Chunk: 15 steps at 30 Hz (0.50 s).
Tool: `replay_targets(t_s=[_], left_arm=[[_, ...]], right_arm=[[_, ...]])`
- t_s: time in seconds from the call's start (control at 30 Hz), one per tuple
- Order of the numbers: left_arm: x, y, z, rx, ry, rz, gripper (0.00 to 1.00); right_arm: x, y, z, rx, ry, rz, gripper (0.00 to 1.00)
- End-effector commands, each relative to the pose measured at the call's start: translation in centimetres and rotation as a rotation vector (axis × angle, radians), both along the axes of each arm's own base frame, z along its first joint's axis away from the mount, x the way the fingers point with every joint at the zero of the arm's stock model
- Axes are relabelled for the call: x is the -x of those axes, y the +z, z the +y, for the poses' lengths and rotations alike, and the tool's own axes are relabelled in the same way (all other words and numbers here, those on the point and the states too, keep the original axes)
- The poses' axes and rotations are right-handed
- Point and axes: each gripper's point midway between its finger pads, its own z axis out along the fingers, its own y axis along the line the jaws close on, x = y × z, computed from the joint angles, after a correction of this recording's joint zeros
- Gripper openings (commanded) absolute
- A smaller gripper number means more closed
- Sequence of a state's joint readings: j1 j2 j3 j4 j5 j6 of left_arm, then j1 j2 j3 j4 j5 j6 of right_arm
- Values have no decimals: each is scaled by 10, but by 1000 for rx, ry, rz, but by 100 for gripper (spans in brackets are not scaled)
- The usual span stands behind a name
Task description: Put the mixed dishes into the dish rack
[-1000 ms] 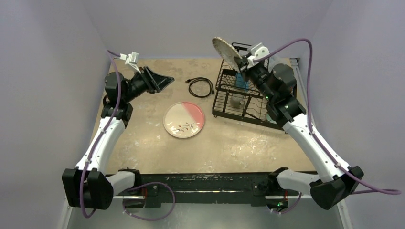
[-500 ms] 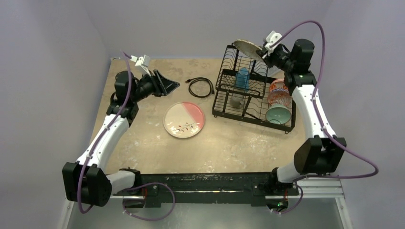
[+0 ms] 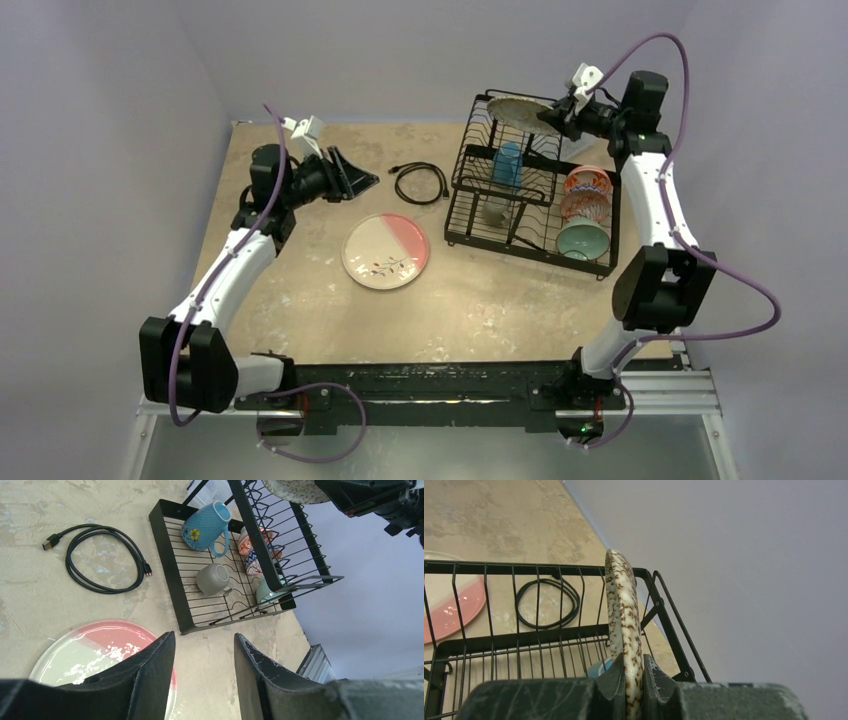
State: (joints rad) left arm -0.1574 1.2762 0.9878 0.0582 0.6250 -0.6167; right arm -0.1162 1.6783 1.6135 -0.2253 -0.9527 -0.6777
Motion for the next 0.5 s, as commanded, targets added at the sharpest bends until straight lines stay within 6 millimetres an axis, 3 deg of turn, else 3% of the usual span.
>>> replay_targets(t_s=[0.0, 0.47], left_arm=[[-6, 27, 0, 24, -16, -78, 45], [-10, 25, 2, 37, -14, -63, 45]], right_arm=[[7, 33, 17, -23, 132, -71, 0], [-5, 1, 21, -33, 208, 4, 0]])
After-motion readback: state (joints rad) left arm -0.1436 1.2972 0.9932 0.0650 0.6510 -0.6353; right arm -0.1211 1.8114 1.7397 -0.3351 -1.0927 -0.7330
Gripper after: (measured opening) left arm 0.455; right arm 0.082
